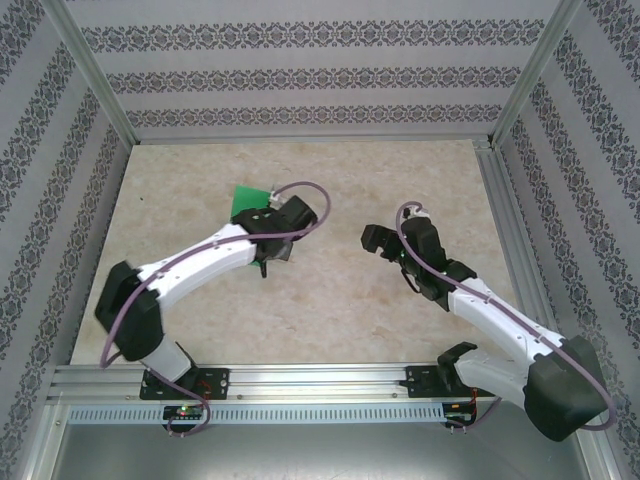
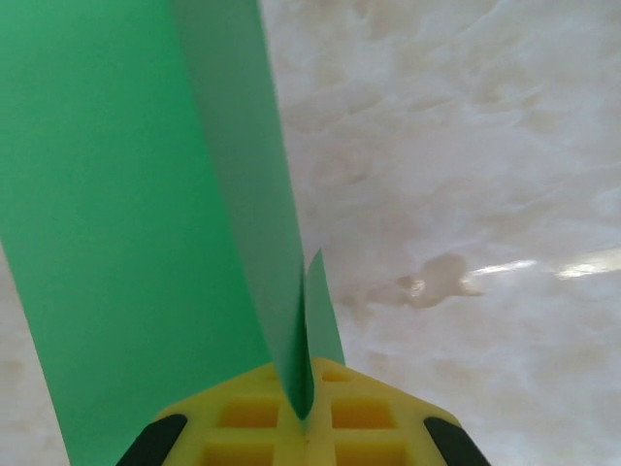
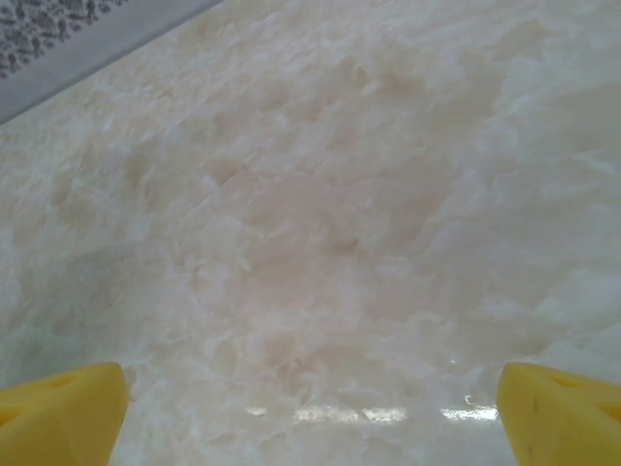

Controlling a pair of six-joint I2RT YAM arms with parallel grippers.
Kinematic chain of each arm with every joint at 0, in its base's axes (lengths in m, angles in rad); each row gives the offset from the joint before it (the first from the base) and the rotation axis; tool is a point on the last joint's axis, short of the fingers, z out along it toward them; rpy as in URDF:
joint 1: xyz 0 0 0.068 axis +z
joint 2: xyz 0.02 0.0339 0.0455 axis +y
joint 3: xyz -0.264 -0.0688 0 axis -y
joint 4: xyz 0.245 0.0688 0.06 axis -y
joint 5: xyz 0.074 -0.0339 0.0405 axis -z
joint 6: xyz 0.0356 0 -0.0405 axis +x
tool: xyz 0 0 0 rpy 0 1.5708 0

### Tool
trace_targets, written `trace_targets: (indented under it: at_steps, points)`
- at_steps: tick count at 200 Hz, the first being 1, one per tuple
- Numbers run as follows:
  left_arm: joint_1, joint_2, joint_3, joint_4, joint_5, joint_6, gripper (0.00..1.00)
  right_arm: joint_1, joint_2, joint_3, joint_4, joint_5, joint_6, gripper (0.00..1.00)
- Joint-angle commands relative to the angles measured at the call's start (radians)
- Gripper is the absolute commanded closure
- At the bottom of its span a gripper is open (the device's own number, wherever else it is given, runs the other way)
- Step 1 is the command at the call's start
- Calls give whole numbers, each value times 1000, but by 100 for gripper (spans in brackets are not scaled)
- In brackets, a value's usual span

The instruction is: Fold a paper plane with a square sheet of paper (pick it up from the middle)

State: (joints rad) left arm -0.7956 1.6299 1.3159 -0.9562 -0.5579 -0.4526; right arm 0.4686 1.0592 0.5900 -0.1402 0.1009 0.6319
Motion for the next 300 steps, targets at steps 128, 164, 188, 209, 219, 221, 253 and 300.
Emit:
trace_targets:
  at_steps: [128, 164, 188, 209, 219, 221, 253, 300]
  points:
    - [-143, 471, 198, 74, 66, 14, 77, -136, -162, -112, -69, 43, 127, 2]
    - [-143, 426, 164, 122, 160, 10, 64, -139, -105, -99, -41, -10, 125, 2]
    - [-143, 320, 131, 168, 248, 2, 55, -138, -73, -92, -16, -65, 112, 2]
    - [-142, 205, 87, 232, 332, 0, 46, -136, -41, -95, 44, -173, 97, 2]
    - [-139, 152, 63, 261, 362, -5, 44, -128, -28, -99, 76, -214, 94, 2]
    - [-138, 143, 58, 267, 369, -6, 44, -125, -26, -99, 81, -220, 95, 2]
    - [-75, -28, -65, 377, 468, -52, 35, -28, 14, -80, 122, -253, 99, 2]
    - [138, -250, -322, 517, 539, -182, 30, 152, 194, -27, 255, -304, 227, 4]
